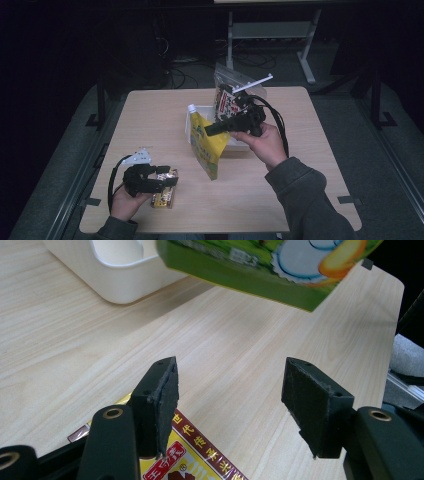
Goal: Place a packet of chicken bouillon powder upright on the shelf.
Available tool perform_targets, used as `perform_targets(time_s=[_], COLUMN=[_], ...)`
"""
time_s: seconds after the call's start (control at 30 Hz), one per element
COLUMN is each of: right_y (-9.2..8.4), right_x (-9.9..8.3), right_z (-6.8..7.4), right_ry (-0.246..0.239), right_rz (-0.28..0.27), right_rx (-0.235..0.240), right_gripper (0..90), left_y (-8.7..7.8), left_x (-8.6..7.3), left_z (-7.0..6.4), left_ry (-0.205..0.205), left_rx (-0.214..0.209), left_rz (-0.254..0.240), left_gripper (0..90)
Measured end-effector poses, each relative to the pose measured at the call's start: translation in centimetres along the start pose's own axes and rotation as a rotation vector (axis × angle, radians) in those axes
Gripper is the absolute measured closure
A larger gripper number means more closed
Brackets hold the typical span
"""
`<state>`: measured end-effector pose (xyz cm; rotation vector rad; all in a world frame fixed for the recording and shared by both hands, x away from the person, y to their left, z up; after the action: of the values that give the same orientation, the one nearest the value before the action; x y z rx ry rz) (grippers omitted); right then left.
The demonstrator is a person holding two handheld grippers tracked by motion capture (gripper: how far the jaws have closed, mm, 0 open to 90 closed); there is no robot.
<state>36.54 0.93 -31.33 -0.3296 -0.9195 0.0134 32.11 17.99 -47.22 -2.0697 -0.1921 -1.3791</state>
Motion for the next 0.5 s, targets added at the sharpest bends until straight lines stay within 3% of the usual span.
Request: perform_targets(time_s=[0.5], right_y=[0.3], right_x=[3.4], right_z=[-1.9], right_ry=[0.066], right_rz=[-0.169], right_rx=[-0.053], right_gripper=[89.9], left_y=[-0.3], left_x=[0.2], left_z=[0.5], left_ry=[-0.015], left_rx=[0.012], left_rz=[-0.019], left_gripper=[37.9])
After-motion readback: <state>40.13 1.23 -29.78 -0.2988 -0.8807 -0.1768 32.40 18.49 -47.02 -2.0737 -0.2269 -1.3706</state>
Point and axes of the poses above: each handheld gripper's, and its own axes: y roughly forward along the jaws, x roughly out of its top, z roughly to its left, the point moved 10 cm from there along y, roughly forward along the jaws, and after that the axes turned 11 degrees about -z, right-handed, at the moved point
